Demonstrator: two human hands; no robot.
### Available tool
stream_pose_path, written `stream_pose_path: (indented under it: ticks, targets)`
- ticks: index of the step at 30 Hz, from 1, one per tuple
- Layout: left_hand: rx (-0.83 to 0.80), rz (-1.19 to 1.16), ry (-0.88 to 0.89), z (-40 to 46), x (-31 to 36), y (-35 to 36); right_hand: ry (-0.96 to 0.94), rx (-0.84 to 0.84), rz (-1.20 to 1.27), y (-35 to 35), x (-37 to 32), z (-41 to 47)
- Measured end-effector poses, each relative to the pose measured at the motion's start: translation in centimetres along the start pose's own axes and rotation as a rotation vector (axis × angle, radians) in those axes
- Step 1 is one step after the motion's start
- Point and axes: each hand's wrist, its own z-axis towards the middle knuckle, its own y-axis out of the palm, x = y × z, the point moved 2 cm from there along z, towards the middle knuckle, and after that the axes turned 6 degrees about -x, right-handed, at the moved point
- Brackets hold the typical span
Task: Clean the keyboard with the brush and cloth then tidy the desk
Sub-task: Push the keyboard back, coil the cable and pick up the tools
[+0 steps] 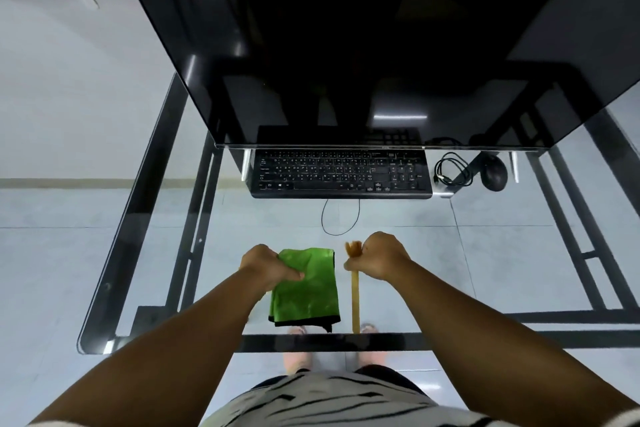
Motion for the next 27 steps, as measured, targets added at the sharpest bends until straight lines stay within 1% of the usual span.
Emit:
stream_pose_path:
  ticks: [3, 6, 9, 13, 16, 19, 24, 27]
  targets:
    - [0.036, -0.080, 0.077, -0.1, 0.3, 0.2, -0.016, 0.014, 0.125, 0.2, 0.1, 0.2]
    - [0.087, -0.203, 0.188, -0.4, 1.0, 0.6, -0.082, 0.015, 0.268, -0.2, 0.0, 0.2]
    - [0.061, -0.383, 0.263, -0.7, 2.1, 0.6, -0.149, 0.010, 0.410, -1.4, -0.5, 0.3]
    - [0.053, -0.601, 0.354, -1.9, 4.1, -0.1, -0.273, 0.062, 0.545, -3.8, -1.4, 0.3]
    - [0.056, -0.706, 0.433, -3.1, 5.7, -1.3, -0.379, 0.087, 0.570, -6.0, -2.3, 0.1]
    - [0.077, -0.759, 0.523, -4.4, 7.3, -2.8, -0.452, 0.147, 0.564, -8.4, -3.4, -0.1]
    - [0.086, -0.817, 0.666, -7.4, 10.0, -6.5, -0.628, 0.314, 0.576, -12.7, -6.9, -2.1]
    - [0.107, -0.823, 0.753, -9.4, 11.7, -9.5, -0.715, 0.380, 0.620, -15.2, -9.8, -3.9]
